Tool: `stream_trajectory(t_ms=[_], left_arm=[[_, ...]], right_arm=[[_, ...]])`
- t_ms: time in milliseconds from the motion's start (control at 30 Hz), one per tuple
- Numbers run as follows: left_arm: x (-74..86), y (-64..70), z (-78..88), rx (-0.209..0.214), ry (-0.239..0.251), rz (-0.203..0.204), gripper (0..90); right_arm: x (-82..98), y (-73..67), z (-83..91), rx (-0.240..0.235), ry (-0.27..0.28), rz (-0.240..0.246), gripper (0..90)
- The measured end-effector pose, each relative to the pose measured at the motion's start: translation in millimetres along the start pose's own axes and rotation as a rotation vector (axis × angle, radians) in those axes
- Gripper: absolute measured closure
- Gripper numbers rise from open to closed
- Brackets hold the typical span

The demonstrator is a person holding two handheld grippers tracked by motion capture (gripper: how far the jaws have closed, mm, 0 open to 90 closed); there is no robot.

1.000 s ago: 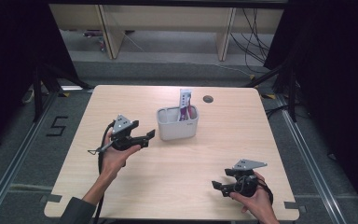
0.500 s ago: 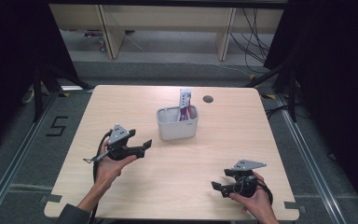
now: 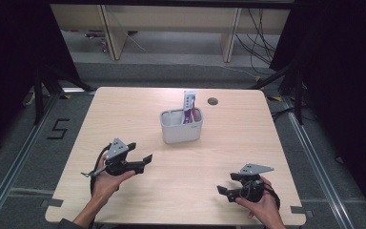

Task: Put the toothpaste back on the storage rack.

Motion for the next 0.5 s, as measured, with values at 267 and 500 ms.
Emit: stream_trajectory(t_ms=[267,500], left_arm=[[16.6,3.1,8.9,0.007,-0.017,-0.021,17.5],[24.3,4.5,17.8,0.013,-0.026,-0.037,16.6]], right_arm=[[2.6,-1.4,1.9,0.006,-0.003,-0.006,23.1],[3.2,-1.5,4.1,0.001,-0.002,-0.021,23.0]])
Point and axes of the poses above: each handheld gripper's, and its own axes: z roughly backward along the jaws, x roughly out of its underside, y roughly to its right, the point moved 4 cm from there along -z, roughly forward along the jaws, and after that the axes turned 5 degrees about z, right-handed, at the moved point
